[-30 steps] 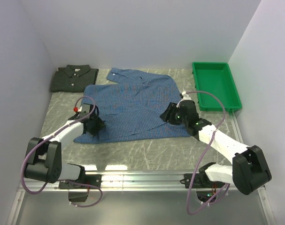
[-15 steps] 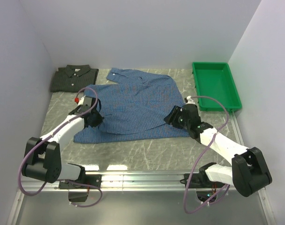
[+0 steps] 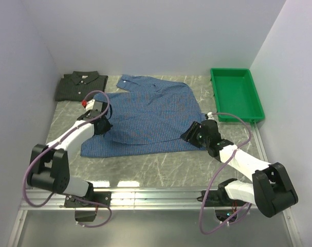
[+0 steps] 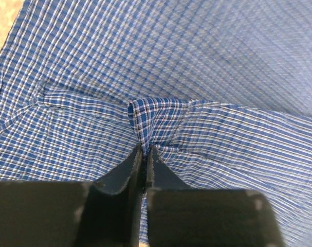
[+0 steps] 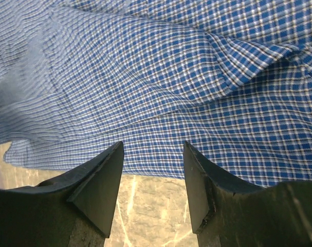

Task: Fold and stack the long sleeve shirts
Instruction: Fold the shirt

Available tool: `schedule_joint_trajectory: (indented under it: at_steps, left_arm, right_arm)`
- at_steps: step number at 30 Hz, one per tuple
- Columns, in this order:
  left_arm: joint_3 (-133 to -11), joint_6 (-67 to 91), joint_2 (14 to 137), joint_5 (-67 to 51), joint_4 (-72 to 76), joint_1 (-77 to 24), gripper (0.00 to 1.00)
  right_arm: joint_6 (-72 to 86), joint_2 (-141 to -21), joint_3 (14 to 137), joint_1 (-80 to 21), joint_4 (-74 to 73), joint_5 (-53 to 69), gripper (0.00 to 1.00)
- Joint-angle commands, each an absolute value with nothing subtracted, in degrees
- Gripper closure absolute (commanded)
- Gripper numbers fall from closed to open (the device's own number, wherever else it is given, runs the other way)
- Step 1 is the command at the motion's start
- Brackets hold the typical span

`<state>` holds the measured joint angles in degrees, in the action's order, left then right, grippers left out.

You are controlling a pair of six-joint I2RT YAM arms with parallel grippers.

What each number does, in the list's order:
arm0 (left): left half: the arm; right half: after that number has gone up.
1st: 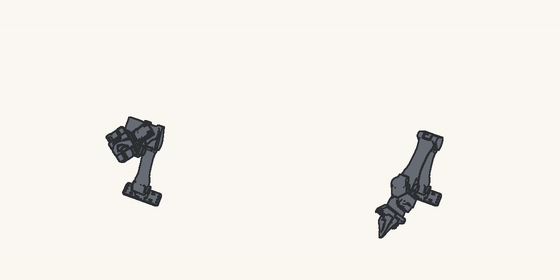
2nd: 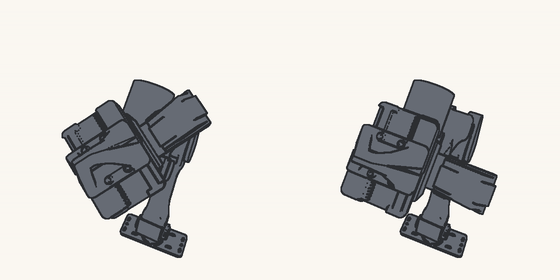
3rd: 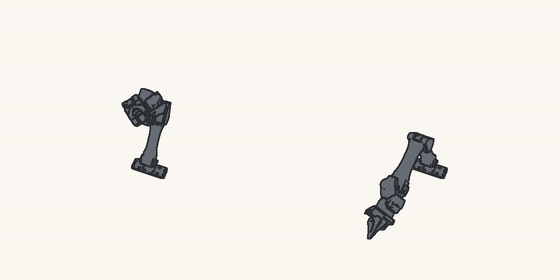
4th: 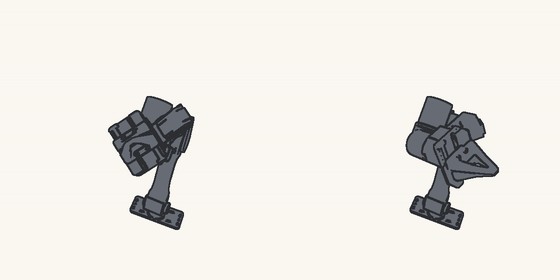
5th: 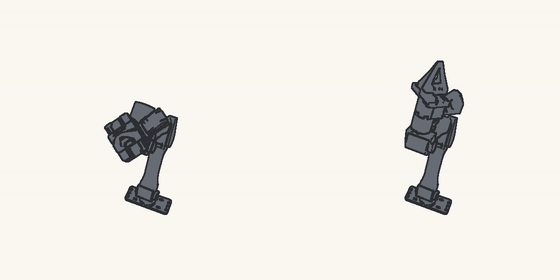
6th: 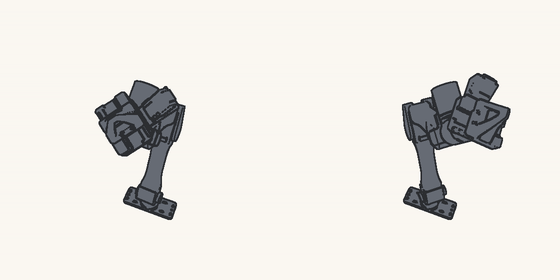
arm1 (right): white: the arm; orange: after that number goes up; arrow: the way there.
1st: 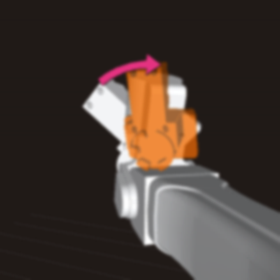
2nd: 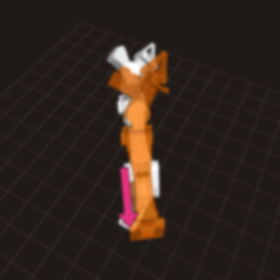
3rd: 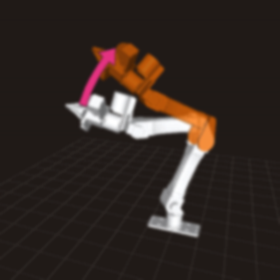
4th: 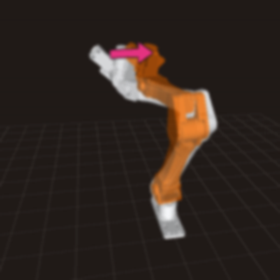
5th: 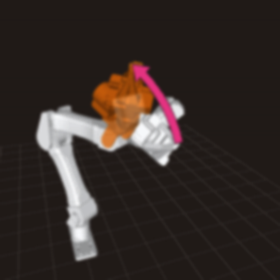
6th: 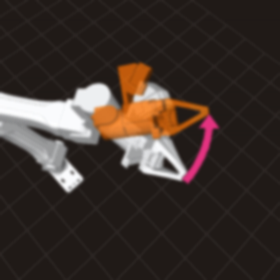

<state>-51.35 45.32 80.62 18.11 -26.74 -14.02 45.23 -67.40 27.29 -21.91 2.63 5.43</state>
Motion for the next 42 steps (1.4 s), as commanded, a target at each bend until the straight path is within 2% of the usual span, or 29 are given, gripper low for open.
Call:
schedule_joint_trajectory:
  at_steps: [1,2,5,6,7,8,11,13,16,21,31,36,39,42]
  left_arm:
    - [-53.08,46.84,83.93,21.97,-29.61,-14.24,0.89]
    - [-53.26,47.89,84.81,23.28,-30.49,-14.24,0.85]
    - [-54.31,49.04,84.90,24.78,-31.90,-14.24,0.67]
    - [-55.10,49.30,84.82,25.39,-32.34,-14.24,0.52]
    - [-55.46,49.31,84.55,25.57,-32.78,-14.24,0.47]
    - [-56.50,49.31,83.77,25.84,-34.09,-14.24,0.31]
    - [-58.17,49.31,81.23,26.19,-35.77,-14.50,0.13]
    - [-58.97,49.39,79.55,26.45,-36.65,-15.37,0.10]
    - [-58.98,49.39,77.26,23.23,-34.20,-16.52,0.12]
    - [-55.29,51.76,81.38,16.62,-28.31,-16.79,0.13]
    - [-49.49,56.51,90.26,13.54,-19.52,-13.63,0.17]
    - [-46.85,58.01,91.93,12.31,-18.37,-12.31,0.17]
    - [-46.05,58.10,90.27,11.69,-18.63,-11.95,0.17]
    - [-46.84,57.48,85.97,13.00,-21.70,-12.04,0.14]
  right_arm:
    - [44.66,-65.22,27.77,-21.62,5.27,6.76,0.43]
    - [44.30,-64.78,28.30,-21.53,4.93,7.12,0.43]
    - [42.63,-64.77,30.05,-21.62,4.57,8.87,0.43]
    - [42.28,-65.04,30.75,-21.62,4.31,9.49,0.42]
    - [41.93,-65.30,31.37,-21.62,4.13,10.28,0.42]
    - [41.84,-66.00,32.60,-21.62,4.13,12.02,0.42]
    - [41.84,-67.49,35.15,-21.80,5.53,15.01,0.42]
    - [42.10,-68.99,37.51,-21.80,6.85,16.08,0.42]
    - [43.06,-74.51,41.11,-22.06,9.22,17.58,0.42]
    - [46.40,-83.13,44.30,-22.06,15.54,19.16,0.43]
    - [50.45,-95.61,37.19,-16.97,29.87,20.48,0.44]
    - [51.76,-96.94,32.35,-12.58,31.56,19.35,0.45]
    - [50.90,-92.65,29.10,-10.72,29.45,15.58,0.47]
    - [44.86,-86.06,31.89,-11.60,16.30,10.21,0.47]
